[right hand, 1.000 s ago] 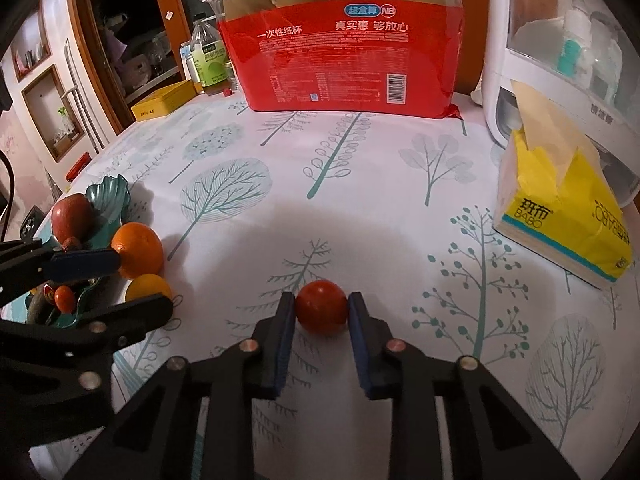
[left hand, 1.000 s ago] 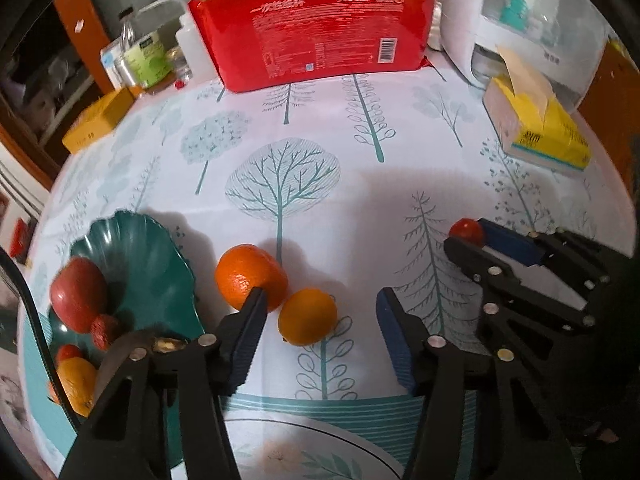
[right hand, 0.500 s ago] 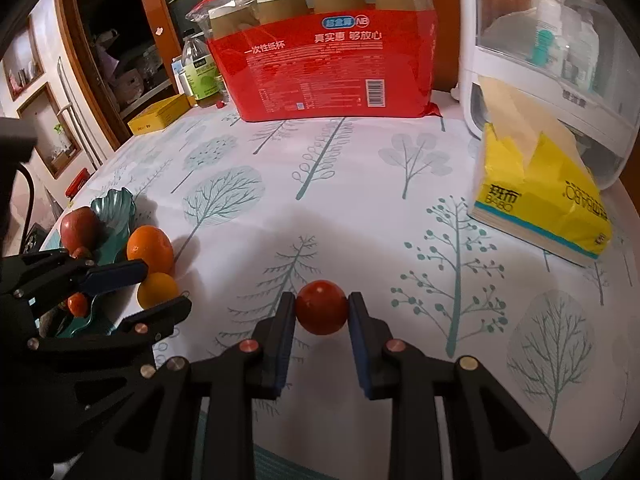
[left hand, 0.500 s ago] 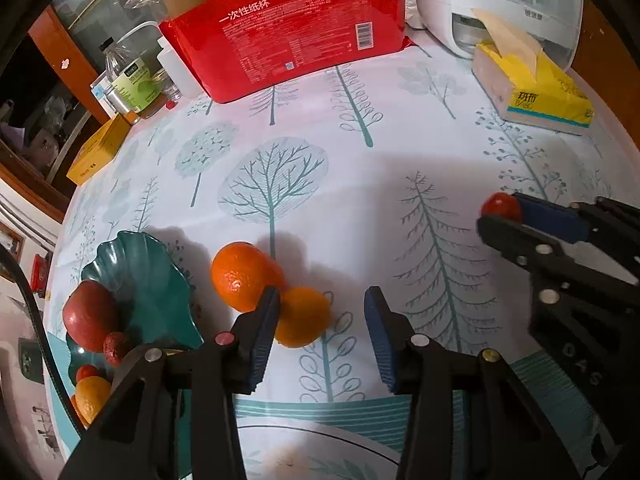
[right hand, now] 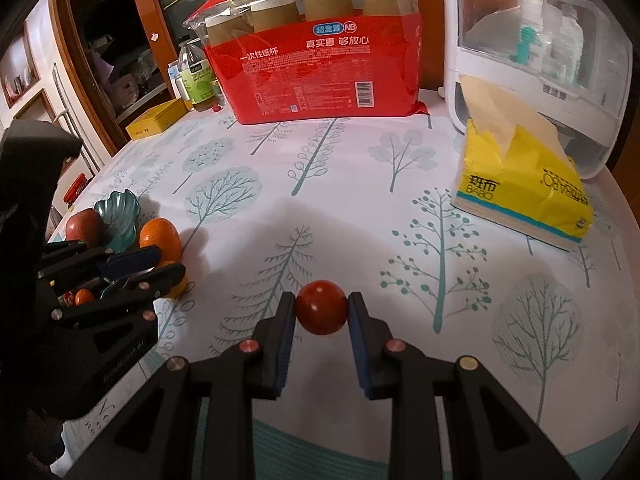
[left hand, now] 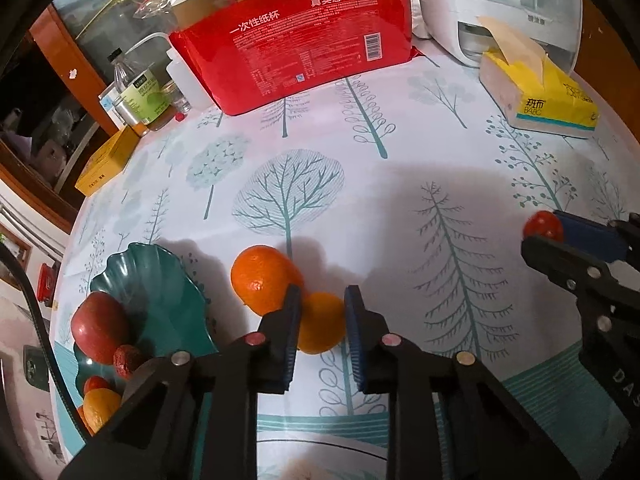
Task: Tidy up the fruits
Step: 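Close the left tool on the small orange while the right tool grasps the cherry tomato, then lift and carry the small orange and cherry tomato toward the green plate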
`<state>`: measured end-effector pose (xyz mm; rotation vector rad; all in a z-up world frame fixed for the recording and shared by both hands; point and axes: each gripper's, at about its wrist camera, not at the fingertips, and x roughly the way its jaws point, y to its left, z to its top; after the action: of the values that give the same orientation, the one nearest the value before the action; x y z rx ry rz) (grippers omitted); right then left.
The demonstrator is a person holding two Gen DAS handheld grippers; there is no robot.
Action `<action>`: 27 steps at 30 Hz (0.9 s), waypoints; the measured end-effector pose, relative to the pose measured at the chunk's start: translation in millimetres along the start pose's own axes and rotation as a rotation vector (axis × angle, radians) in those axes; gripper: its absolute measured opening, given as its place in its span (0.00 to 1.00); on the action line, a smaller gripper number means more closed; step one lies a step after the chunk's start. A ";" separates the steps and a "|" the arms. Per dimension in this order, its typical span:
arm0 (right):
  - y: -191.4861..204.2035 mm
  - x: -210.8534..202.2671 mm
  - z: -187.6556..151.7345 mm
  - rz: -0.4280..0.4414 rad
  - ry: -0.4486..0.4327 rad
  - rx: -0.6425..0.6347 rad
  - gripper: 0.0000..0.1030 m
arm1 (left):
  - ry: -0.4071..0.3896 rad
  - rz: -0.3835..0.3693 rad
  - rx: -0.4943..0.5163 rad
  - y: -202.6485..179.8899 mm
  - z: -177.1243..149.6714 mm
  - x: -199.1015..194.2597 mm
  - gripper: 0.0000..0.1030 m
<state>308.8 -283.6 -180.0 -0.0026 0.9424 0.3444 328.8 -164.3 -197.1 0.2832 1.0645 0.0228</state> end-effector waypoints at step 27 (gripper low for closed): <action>11.5 -57.1 -55.9 -0.010 -0.003 0.100 0.26 | 0.026 -0.365 -0.323 47.1 -35.3 -17.8 0.22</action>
<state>230.5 -297.6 -166.2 0.0849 0.9557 0.2871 295.1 -114.0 -186.5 -0.2052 1.1064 -0.1281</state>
